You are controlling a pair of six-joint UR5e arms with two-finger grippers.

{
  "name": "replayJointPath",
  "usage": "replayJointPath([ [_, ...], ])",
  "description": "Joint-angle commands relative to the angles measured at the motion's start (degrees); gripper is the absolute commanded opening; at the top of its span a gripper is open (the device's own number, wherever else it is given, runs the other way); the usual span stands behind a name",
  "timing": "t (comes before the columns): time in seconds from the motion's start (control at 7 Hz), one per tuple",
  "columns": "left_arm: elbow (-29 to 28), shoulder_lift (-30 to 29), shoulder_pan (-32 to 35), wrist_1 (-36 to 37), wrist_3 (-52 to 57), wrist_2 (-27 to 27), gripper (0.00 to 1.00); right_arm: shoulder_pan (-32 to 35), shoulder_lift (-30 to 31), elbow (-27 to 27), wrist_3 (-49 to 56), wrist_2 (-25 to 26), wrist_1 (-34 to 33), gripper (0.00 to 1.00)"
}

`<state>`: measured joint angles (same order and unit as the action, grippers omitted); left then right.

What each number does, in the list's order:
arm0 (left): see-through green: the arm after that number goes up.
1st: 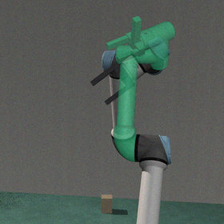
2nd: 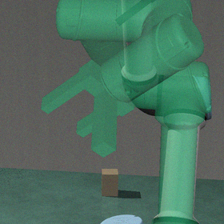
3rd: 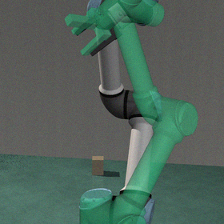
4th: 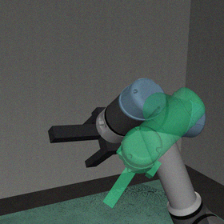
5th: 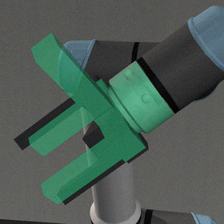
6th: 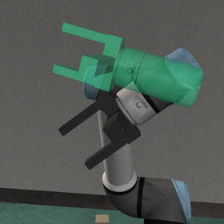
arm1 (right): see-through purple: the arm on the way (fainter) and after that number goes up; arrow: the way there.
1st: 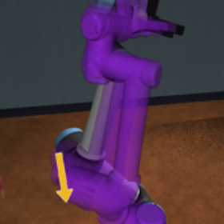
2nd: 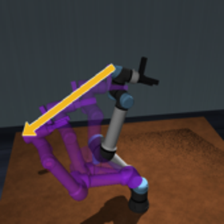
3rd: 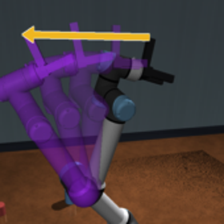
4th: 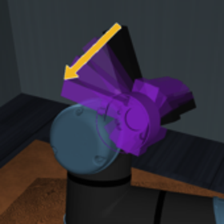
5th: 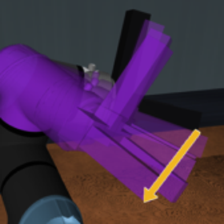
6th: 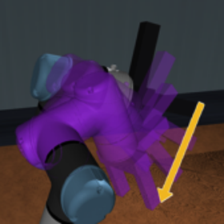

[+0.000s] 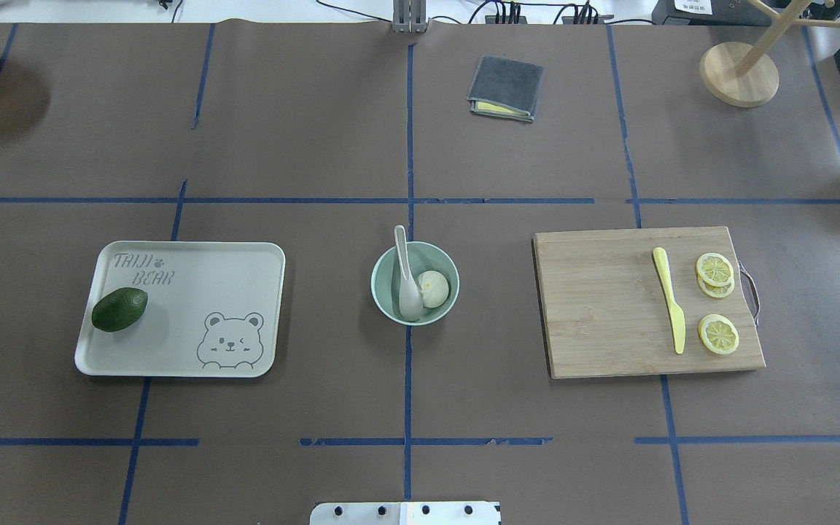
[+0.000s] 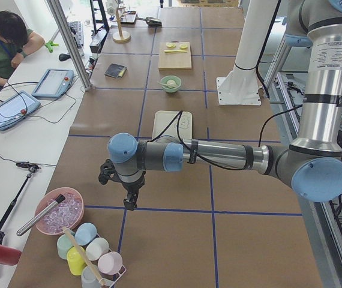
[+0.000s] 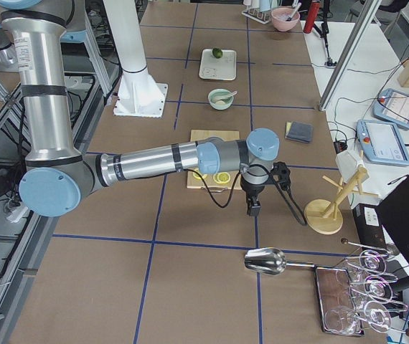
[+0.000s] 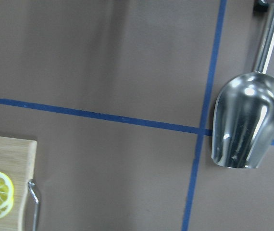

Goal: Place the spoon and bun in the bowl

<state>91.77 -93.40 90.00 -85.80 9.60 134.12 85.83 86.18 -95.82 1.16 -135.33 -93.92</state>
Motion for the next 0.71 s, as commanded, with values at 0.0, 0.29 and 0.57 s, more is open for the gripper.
replayJointPath([
  [0.0,0.1,0.0,0.0,0.0,0.0,0.0,1.00,6.3,1.0,6.1,11.0,-0.2,0.1,1.00],
  [0.29,0.1,0.0,0.0,0.0,-0.1,0.0,1.00,6.9,1.4,6.4,10.6,0.3,0.1,1.00],
  [0.57,0.1,0.0,0.0,0.0,-0.1,-0.1,1.00,6.9,1.4,5.3,5.1,0.4,0.3,1.00],
])
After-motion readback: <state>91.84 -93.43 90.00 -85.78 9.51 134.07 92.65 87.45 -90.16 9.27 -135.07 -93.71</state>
